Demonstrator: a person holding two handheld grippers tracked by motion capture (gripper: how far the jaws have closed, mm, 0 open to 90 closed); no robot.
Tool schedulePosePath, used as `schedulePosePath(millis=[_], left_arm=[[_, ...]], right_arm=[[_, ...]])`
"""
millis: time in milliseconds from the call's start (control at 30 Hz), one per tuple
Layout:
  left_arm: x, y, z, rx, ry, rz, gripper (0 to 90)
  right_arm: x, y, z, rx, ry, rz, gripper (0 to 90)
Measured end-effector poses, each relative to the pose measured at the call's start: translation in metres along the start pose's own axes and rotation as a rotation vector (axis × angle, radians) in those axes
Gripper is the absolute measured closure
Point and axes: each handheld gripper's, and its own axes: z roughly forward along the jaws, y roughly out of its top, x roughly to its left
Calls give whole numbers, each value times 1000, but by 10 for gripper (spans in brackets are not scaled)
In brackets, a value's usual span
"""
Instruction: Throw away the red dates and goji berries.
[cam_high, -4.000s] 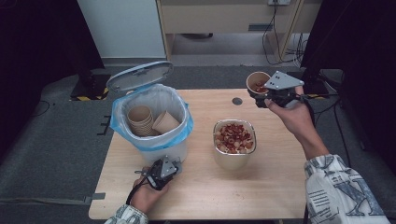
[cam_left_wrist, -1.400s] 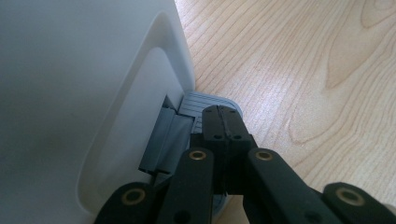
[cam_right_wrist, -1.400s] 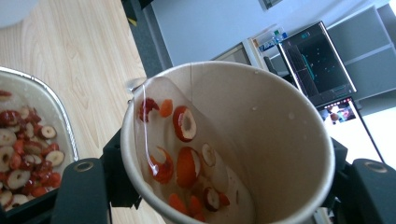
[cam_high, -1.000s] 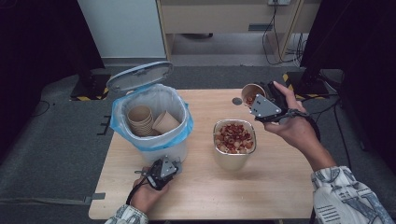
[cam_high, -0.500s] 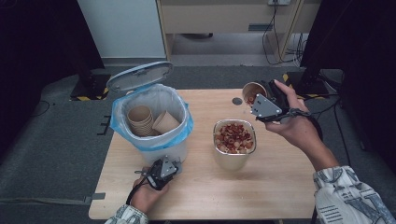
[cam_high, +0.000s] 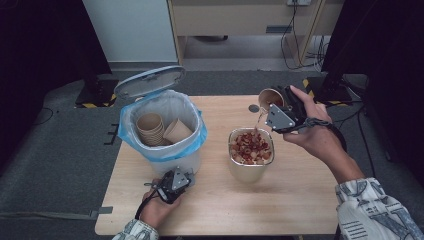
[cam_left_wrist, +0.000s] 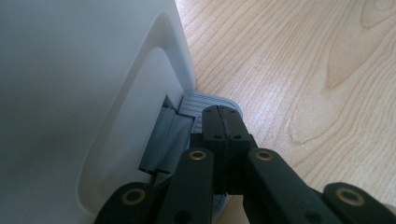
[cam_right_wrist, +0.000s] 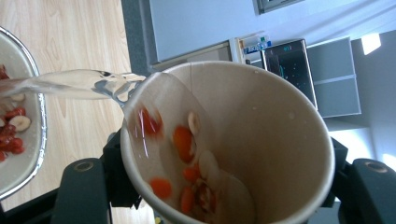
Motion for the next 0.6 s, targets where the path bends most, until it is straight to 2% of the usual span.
schedulePosePath(millis=[533,600], left_arm=[[0,0,0,0,-1,-1,898],[0,0,0,0,-2,-1,898]], right_arm=[[1,0,0,5,-1,-26,308],[1,1,0,9,-2,-40,308]])
